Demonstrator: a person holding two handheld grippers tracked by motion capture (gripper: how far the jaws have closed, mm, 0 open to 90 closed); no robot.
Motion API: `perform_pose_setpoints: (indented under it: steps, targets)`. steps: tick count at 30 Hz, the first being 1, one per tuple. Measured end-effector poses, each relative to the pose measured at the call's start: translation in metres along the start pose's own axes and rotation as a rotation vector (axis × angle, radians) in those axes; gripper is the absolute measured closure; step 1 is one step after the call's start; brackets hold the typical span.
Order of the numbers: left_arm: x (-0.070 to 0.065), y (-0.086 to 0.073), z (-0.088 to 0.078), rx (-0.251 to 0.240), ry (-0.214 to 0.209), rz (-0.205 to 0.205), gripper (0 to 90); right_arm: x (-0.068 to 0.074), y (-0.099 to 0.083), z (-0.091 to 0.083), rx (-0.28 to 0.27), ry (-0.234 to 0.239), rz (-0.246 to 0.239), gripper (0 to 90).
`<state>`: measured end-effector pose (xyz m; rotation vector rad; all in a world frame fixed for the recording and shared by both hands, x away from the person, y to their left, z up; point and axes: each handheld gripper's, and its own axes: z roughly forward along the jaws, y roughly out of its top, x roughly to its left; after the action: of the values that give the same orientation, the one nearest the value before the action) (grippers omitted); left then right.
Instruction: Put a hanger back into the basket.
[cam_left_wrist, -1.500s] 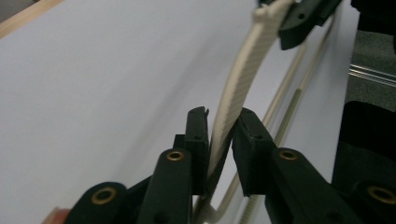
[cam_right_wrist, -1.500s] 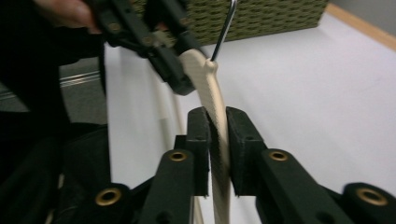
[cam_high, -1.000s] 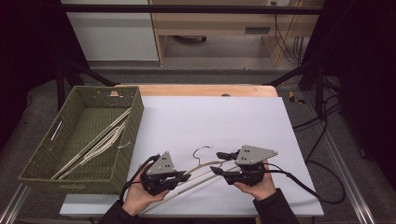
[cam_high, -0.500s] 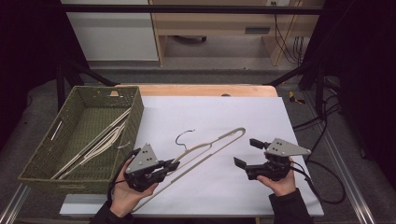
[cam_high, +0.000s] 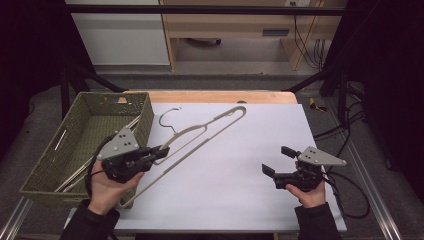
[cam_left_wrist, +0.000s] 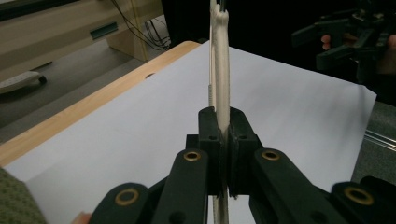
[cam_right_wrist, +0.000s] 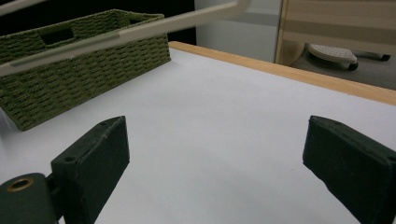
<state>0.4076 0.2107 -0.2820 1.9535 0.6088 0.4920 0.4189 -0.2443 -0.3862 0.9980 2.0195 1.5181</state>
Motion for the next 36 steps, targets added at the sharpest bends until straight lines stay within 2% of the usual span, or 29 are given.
perform_pose_setpoints:
  steps: [8,14,16,24,31,36]
  targets:
    - [0.035,0.011,-0.029,-0.008,0.103,0.042,86.5,-0.001,-0.001,0.001,0.011,-0.008,0.008,7.2]
    - [0.07,0.007,-0.045,0.029,0.17,0.038,86.5,0.0,-0.002,0.003,0.017,-0.008,0.005,7.0]
    - [0.081,0.002,-0.049,0.043,0.197,0.041,86.5,0.0,-0.002,0.003,0.022,-0.005,0.003,6.9]
    - [0.123,-0.027,-0.066,0.095,0.273,0.01,86.5,0.0,-0.003,0.005,0.026,-0.006,0.004,6.7]
    - [0.15,-0.056,-0.078,0.113,0.334,-0.016,86.5,0.0,-0.003,0.006,0.027,-0.007,-0.001,6.6]
    - [0.16,-0.07,-0.084,0.135,0.352,-0.027,86.5,0.001,-0.004,0.006,0.032,-0.009,-0.001,6.6]
